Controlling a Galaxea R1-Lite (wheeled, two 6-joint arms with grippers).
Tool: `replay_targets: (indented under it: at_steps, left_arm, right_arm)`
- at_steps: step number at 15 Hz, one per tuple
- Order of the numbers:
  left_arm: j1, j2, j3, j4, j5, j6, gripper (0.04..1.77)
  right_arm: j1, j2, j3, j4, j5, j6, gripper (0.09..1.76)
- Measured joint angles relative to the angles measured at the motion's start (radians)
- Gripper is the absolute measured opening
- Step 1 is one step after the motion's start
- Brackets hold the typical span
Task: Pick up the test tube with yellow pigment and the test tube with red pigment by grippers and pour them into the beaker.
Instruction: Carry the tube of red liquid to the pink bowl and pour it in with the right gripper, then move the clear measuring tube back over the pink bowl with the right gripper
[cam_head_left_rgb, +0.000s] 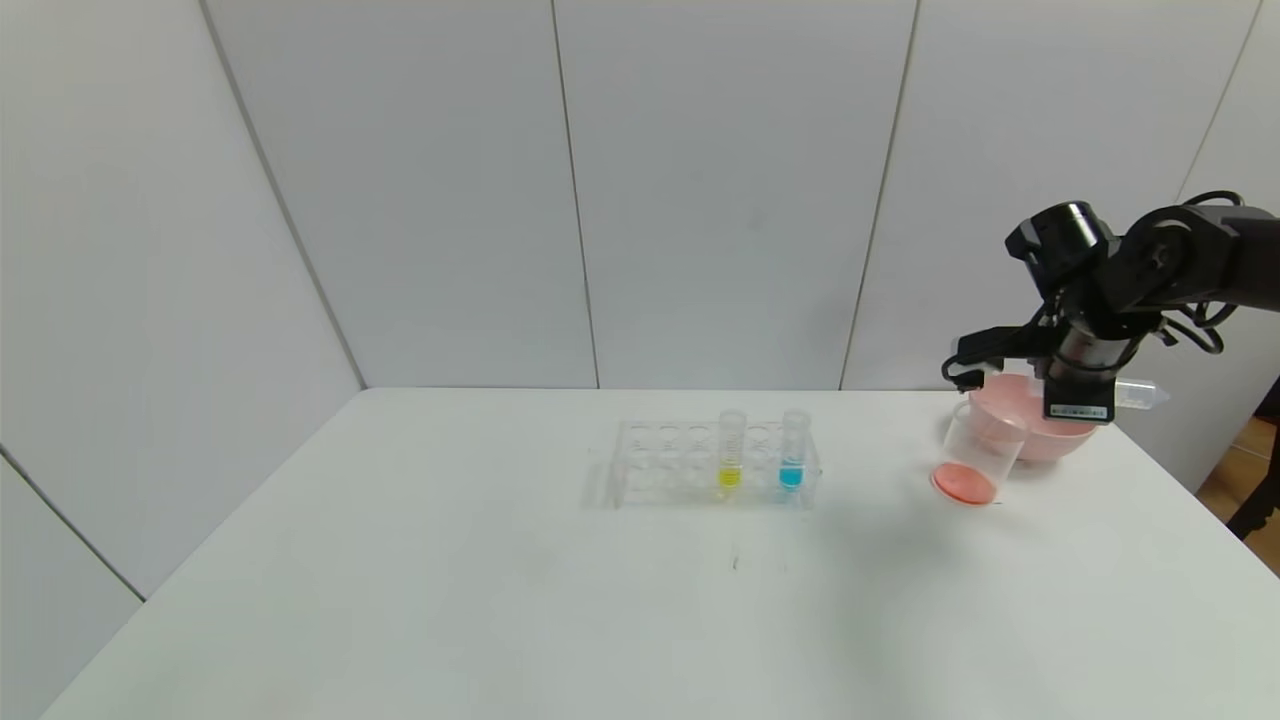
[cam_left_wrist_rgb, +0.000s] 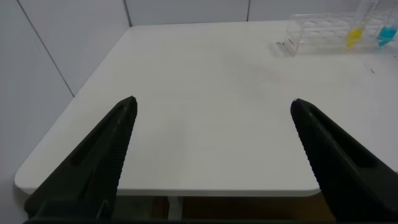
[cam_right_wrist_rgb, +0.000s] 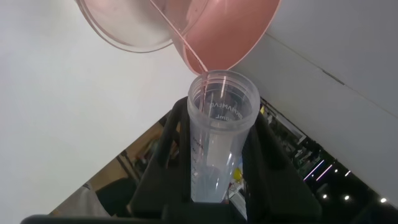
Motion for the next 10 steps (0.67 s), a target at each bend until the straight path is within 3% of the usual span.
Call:
replay_targets:
  at_steps: [10]
  left_arm:
    - [0.0, 0.0, 0.0, 0.0, 0.0, 0.0, 1.76]
  right_arm:
    - [0.008, -0.005, 0.0, -0.013, 0.009, -0.003, 0.53]
